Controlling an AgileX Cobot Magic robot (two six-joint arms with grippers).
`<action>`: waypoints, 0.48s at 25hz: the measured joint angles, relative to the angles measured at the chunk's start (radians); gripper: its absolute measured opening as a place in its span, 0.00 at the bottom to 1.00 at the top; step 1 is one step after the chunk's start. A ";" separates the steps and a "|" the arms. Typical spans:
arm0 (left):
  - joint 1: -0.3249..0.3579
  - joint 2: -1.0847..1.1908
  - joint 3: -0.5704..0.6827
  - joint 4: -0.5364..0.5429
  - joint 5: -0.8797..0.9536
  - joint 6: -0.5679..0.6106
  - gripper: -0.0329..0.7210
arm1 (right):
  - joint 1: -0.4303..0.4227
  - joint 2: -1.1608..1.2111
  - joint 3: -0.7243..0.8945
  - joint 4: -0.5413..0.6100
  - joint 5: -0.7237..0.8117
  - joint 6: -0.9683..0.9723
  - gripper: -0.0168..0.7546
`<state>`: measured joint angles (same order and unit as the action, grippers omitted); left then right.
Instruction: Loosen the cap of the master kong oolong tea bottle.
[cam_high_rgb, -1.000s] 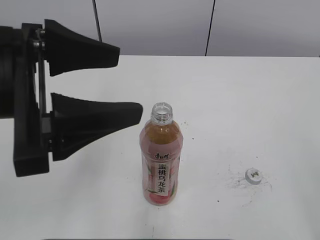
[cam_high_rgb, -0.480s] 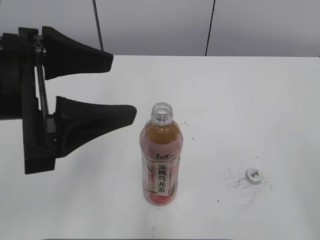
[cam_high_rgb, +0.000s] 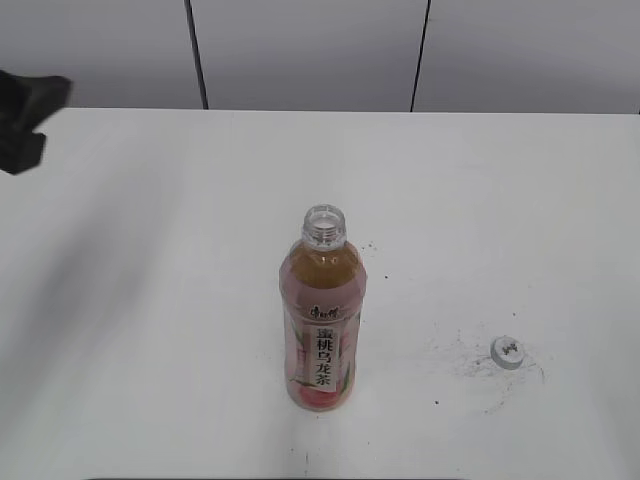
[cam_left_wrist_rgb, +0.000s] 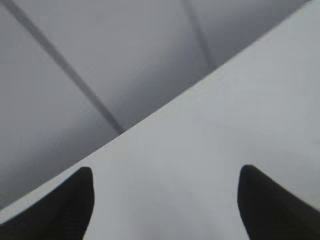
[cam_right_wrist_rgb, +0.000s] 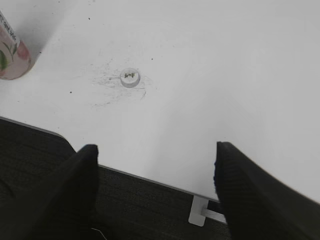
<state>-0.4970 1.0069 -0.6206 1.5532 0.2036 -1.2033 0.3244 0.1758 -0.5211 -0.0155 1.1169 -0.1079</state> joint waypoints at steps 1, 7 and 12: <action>0.000 -0.002 0.000 -0.053 0.113 0.000 0.73 | 0.000 0.000 0.000 0.000 0.000 0.000 0.73; 0.000 -0.012 0.000 -0.596 0.453 0.207 0.65 | 0.000 0.000 0.000 0.000 -0.001 0.000 0.73; 0.000 -0.060 0.000 -1.194 0.473 0.738 0.64 | 0.000 0.000 0.000 0.000 -0.003 0.000 0.73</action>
<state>-0.4970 0.9470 -0.6206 0.3596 0.6761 -0.4652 0.3244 0.1758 -0.5211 -0.0155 1.1141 -0.1079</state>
